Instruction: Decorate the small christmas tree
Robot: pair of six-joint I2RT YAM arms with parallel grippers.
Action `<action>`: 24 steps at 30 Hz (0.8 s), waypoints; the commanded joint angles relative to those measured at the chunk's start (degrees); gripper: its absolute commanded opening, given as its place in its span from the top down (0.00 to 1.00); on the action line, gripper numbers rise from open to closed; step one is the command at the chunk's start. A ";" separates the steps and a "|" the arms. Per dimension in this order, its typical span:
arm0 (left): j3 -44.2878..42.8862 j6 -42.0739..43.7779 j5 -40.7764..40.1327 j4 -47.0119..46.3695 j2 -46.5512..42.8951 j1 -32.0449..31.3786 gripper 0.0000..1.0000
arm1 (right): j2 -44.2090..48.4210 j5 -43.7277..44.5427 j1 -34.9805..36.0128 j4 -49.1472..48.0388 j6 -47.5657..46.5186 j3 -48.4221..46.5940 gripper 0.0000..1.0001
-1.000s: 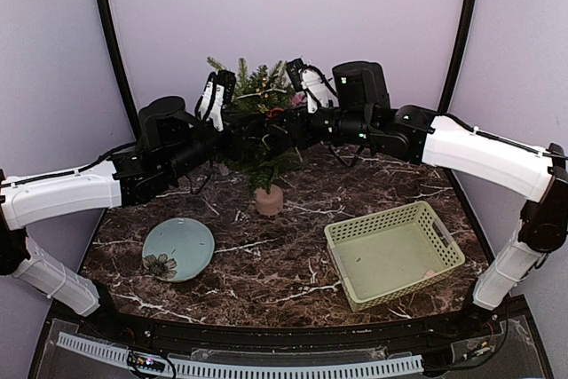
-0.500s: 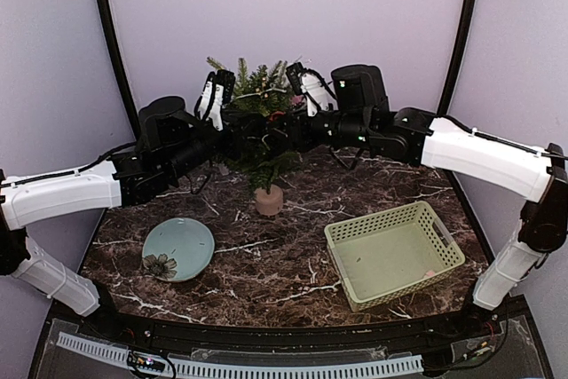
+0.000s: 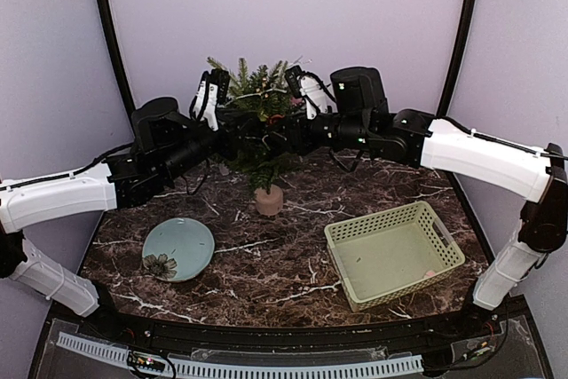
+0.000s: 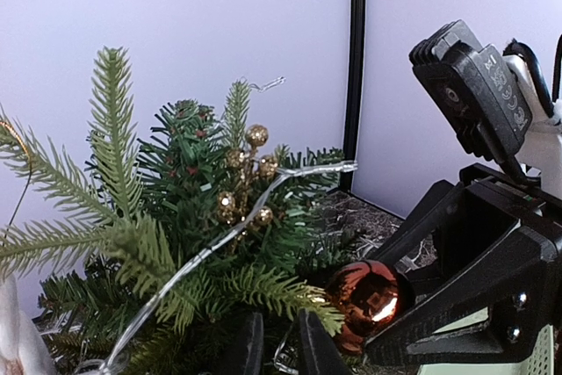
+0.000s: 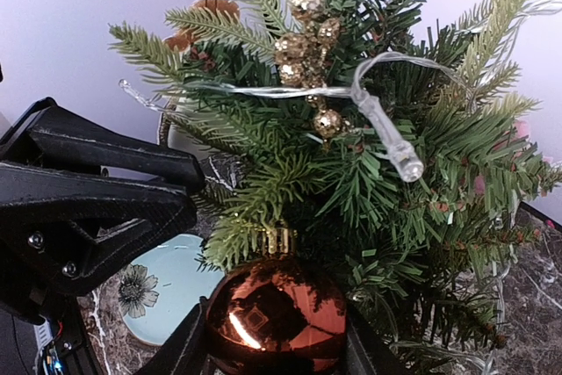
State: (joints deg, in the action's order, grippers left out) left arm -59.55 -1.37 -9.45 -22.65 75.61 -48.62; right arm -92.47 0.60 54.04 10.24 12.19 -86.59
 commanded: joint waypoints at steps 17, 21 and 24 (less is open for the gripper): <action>1.02 -0.37 -0.17 -2.00 -2.31 0.33 0.83 | 2.97 -0.36 0.12 -3.78 -0.22 0.56 0.47; 1.25 -0.43 0.08 -2.02 -2.63 0.32 0.83 | 3.51 -0.42 0.12 -3.73 -0.26 1.25 0.47; 1.46 -0.32 0.35 -1.72 -3.12 0.28 0.83 | 4.80 -0.43 0.13 -4.10 -0.37 2.53 0.47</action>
State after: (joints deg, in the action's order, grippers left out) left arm -59.05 -1.39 -9.47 -22.63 75.09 -48.62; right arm -90.85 0.21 54.04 8.97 12.23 -85.49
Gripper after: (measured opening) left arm 0.167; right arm 0.532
